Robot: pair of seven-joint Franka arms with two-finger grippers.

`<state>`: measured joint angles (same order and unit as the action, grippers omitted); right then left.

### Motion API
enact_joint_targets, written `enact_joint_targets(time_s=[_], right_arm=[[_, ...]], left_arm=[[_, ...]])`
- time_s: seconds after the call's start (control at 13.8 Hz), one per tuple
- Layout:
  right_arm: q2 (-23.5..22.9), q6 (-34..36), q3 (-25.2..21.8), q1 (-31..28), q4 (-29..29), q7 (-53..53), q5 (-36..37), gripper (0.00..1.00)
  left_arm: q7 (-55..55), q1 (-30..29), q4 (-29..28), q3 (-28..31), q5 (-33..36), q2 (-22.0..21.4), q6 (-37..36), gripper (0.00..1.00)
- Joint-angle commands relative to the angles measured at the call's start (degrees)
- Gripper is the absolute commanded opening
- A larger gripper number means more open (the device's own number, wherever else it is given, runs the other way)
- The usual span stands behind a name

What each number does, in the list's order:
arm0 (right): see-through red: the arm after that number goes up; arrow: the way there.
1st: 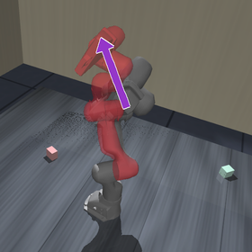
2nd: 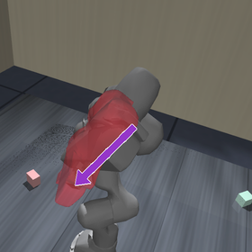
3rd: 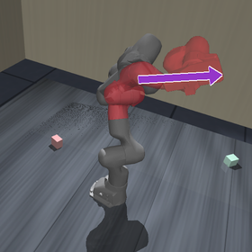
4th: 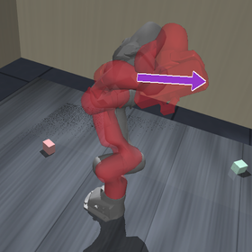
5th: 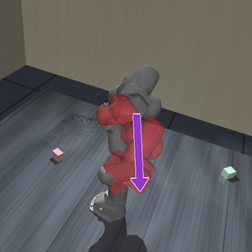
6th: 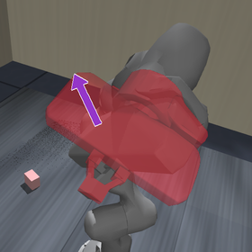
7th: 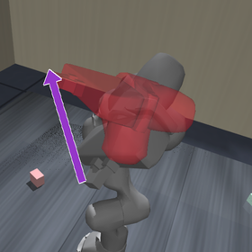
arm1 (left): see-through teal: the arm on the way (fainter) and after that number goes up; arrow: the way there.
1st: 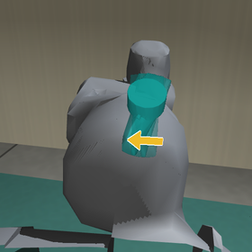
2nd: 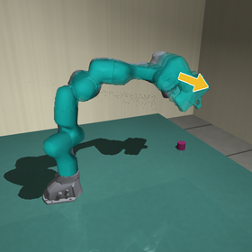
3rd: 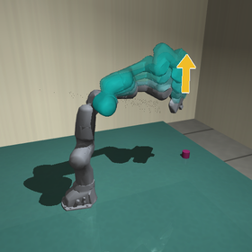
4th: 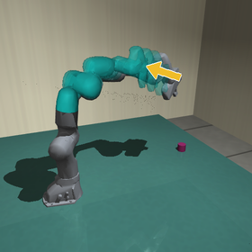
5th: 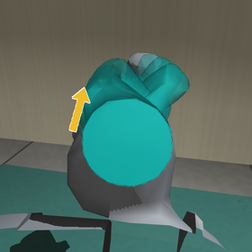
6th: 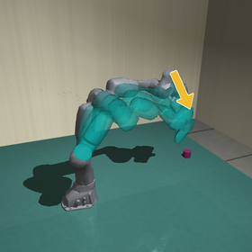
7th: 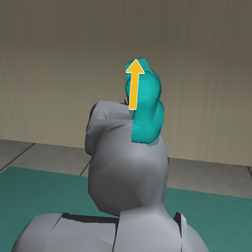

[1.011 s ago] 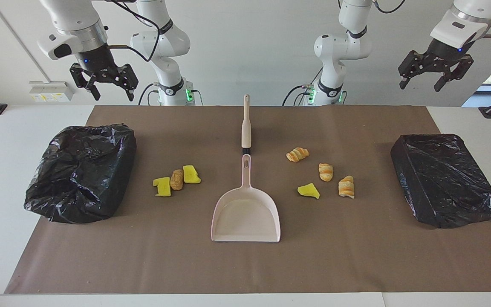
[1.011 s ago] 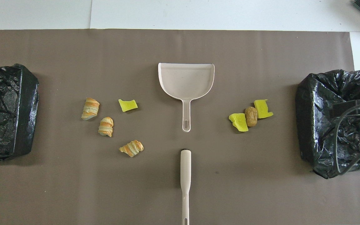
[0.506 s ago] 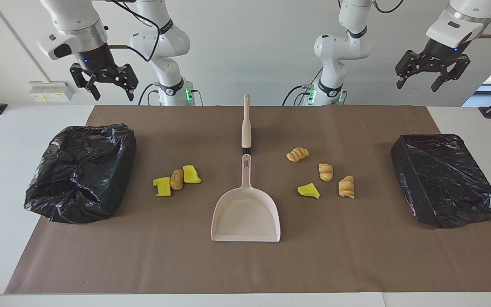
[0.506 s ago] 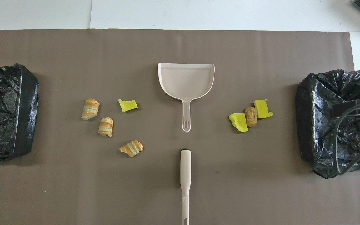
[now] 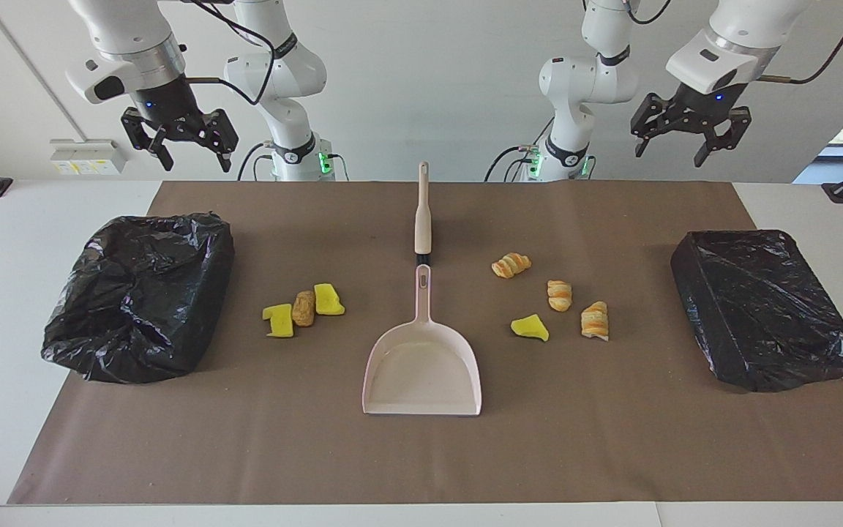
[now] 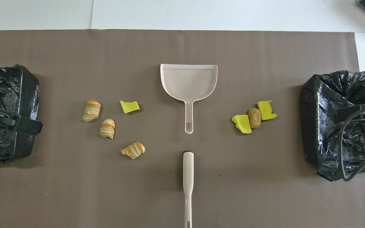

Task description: Sweep and dump trash in bin

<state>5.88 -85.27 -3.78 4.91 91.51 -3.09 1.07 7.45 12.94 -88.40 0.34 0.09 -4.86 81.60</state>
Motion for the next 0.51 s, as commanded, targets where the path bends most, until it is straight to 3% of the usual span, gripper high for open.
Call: enact_joint_targets(time_s=[0.0, 0.29, 0.43], right_arm=[[-0.43, -0.94, 0.53, 0.18, 0.77, -1.73, -1.60, 1.00], [-9.55, -10.33, 0.53, 3.96, -0.10, -7.55, -1.69, 1.00], [-14.38, -15.08, 0.62, 4.32, -0.28, -7.63, -1.86, 1.00]], left_arm=[[-1.90, 4.18, -9.14, 0.72, -1.57, -5.32, 4.52, 1.00], [-15.07, 14.02, -18.98, 0.72, -2.29, -7.96, 10.32, 1.00], [-15.71, 17.54, -24.60, 0.72, -2.29, -9.98, 13.48, 1.00]])
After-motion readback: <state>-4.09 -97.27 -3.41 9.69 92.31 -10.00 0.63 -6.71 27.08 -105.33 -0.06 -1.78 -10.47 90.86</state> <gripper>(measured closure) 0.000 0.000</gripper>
